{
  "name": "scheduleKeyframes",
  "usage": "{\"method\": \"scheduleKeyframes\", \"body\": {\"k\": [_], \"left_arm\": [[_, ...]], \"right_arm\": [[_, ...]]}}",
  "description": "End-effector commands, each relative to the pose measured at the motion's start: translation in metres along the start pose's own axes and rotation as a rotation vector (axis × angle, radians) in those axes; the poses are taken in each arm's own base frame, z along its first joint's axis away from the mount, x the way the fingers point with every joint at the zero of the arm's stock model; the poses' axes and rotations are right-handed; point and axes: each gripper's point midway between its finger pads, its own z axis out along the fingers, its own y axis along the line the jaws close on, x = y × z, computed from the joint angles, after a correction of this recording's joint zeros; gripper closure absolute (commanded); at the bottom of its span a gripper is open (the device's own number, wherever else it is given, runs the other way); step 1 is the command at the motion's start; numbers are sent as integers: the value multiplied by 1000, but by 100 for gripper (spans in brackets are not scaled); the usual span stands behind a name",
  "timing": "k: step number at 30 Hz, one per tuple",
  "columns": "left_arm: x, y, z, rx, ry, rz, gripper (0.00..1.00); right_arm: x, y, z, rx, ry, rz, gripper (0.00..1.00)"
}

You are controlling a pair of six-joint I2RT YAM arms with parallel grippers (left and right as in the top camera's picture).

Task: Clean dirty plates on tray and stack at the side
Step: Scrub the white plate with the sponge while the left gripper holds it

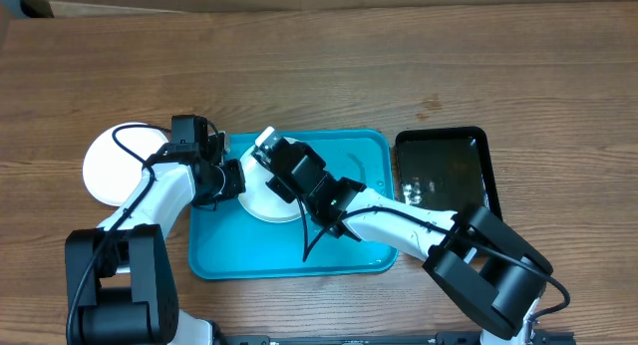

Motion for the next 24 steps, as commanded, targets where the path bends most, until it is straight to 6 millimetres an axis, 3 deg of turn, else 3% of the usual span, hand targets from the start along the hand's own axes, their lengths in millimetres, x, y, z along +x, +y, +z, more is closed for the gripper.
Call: {"method": "scheduleKeyframes", "body": {"k": [1,4,6,18,24], "left_arm": [[2,0,3,9,11,18,96],[2,0,3,9,12,17,96],[2,0,3,9,11,17,96],[2,0,3,9,11,18,96],[2,0,3,8,11,17,96]], "right_arm": [[-13,-12,-2,20,-29,-161,96],[0,7,-2,-110,0,-279,96],[7,10,-2,-144,20,-334,96],[18,-20,4,-174,31,-341,96],[16,-21,4,-224,2,-356,96]]}}
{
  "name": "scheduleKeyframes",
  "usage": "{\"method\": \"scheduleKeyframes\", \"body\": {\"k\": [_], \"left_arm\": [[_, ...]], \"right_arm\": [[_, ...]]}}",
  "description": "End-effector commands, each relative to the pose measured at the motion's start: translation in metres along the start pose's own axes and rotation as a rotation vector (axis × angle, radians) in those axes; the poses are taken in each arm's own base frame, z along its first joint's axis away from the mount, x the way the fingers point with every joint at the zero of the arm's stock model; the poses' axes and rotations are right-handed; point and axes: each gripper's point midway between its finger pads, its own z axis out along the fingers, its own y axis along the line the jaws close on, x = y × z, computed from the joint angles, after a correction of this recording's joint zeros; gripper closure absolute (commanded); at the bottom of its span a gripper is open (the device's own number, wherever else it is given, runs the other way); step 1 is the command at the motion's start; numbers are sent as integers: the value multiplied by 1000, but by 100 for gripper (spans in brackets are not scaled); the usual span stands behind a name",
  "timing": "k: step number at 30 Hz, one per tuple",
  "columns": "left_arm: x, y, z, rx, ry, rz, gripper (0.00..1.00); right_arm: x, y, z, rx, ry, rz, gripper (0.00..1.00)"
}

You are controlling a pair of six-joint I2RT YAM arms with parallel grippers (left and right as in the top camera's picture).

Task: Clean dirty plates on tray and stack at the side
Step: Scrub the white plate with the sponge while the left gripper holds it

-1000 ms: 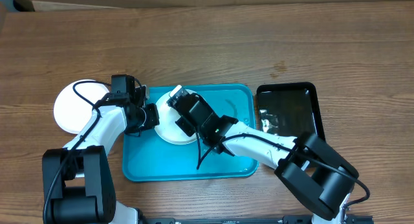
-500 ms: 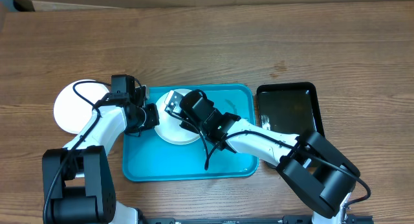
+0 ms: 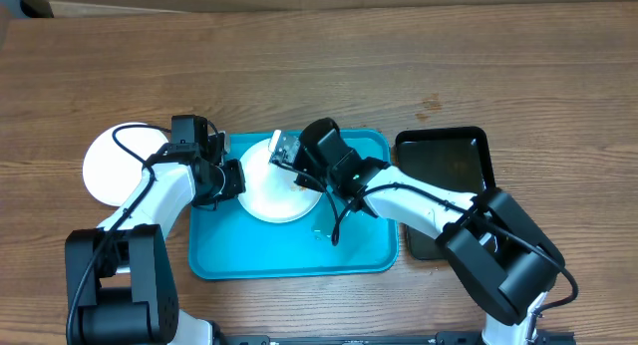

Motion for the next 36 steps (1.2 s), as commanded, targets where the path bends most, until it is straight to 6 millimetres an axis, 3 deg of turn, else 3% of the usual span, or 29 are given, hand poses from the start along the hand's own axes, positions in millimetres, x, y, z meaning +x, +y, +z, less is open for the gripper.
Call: {"method": "scheduleKeyframes", "body": {"k": [1,7,14,19,22,28,33,36], "left_arm": [[2,0,3,8,12,17,96],[2,1,3,5,11,17,96],[2,1,3,5,12,17,96],[2,1,3,5,12,17,96],[2,1,3,6,12,17,96],[2,1,3,6,12,17,96],[2,1,3,6,11,17,96],[2,1,3,6,12,17,96]], "right_arm": [[-16,-3,-3,-19,-61,-27,96],[-27,9,-2,-83,-128,-79,96],[-23,8,18,-58,-148,-95,96],[-35,-15,20,39,-199,181,96],[-41,-29,17,73,-239,504,96],[-38,-27,17,25,-235,854,96],[-36,-14,20,10,-206,934,96],[-31,-19,22,98,-195,932,96]]}}
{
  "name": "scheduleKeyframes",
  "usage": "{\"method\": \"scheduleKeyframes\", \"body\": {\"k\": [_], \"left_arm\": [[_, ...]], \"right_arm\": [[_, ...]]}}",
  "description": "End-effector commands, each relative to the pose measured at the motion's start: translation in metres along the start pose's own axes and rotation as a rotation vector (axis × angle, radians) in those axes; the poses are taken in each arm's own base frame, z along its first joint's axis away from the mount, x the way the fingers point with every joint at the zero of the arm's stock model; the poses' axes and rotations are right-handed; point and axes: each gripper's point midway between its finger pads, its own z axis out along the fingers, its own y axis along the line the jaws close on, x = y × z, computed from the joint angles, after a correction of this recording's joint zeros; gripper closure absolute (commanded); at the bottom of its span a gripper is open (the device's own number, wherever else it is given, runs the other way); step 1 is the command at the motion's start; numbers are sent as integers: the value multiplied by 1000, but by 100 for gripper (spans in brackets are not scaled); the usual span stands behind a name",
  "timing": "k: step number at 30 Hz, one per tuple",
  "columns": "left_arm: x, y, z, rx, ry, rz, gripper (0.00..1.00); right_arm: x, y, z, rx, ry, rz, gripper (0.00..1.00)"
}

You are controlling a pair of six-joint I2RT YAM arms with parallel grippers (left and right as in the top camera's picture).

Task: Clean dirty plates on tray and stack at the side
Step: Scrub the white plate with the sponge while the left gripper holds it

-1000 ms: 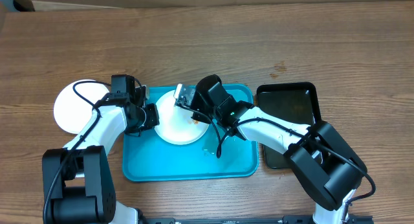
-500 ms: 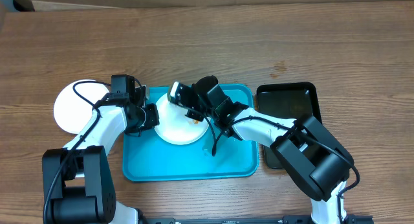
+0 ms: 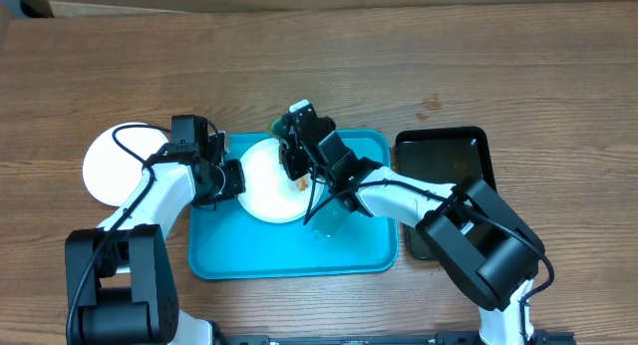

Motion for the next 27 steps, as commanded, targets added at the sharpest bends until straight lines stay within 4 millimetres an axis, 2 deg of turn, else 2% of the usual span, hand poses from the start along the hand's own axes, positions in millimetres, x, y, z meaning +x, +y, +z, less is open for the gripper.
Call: {"method": "scheduleKeyframes", "body": {"k": [1,9,18,27], "left_arm": [[2,1,3,6,12,17,96],[2,1,3,6,10,17,96],[1,0,3,7,8,18,96],[1,0,3,7,8,18,96]], "right_arm": [[-11,-2,1,80,-59,60,96],[-13,-28,-1,233,-107,57,96],[1,-21,7,227,-86,43,96],[-5,-21,6,229,-114,84,96]]}}
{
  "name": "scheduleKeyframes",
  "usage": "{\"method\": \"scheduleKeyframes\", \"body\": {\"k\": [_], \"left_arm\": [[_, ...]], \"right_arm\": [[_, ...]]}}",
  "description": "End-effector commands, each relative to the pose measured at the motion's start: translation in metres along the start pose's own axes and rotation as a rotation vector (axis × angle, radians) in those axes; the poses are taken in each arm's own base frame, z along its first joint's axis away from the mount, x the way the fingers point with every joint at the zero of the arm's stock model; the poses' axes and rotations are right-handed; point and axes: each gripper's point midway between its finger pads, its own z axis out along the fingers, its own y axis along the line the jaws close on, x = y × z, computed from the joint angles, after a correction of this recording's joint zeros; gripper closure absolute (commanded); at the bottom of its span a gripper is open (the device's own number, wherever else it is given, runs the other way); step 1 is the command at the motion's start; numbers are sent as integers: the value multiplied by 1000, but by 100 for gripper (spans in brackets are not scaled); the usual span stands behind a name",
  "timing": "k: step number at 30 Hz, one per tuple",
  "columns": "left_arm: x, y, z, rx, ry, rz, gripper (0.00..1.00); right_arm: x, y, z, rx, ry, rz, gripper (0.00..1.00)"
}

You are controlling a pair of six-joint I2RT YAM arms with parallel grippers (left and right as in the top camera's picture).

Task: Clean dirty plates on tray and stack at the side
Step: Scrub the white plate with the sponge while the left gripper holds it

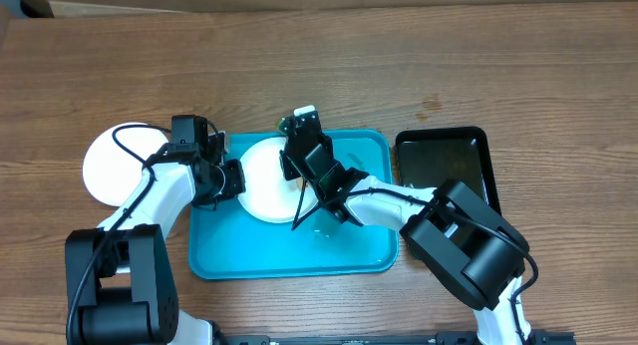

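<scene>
A white plate (264, 180) lies in the left part of the blue tray (349, 250). My left gripper (235, 178) sits at the plate's left rim and looks shut on it. My right gripper (302, 136) hangs over the plate's far right edge, shut on a small white and green sponge (305, 114). A small orange speck of dirt (302, 185) shows on the plate's right side, partly under the right wrist. A second, clean white plate (115, 166) rests on the table left of the tray.
A black tray (444, 166) with a few crumbs stands right of the blue tray. The right arm (389, 200) crosses the blue tray's middle. A cardboard edge runs along the table's back.
My right gripper has shifted a little to the right and back with the sponge, and its wrist has turned. The left gripper and the plate have not moved.
The left gripper stayed at the plate's left rim throughout. The right gripper with the sponge was first over the plate's far middle, then over its right side, then over its far right edge, where it still is.
</scene>
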Motion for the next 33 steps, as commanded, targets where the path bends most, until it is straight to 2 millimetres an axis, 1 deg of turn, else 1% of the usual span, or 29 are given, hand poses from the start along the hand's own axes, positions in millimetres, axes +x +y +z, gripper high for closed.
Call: {"method": "scheduleKeyframes", "body": {"k": [1,13,20,25,31,33], "left_arm": [[1,1,3,6,8,17,96],[1,1,3,6,8,18,96],[1,1,3,6,7,18,96],[0,0,3,7,5,19,96],[0,0,3,7,5,18,96],[0,0,3,7,5,19,96]], "right_arm": [[-9,3,0,7,-28,47,96],[-6,0,1,20,-26,74,96],[3,-3,6,36,-11,71,96],[17,4,10,28,4,73,96],[17,10,10,19,-12,71,96],[20,10,10,27,-3,66,96]]}}
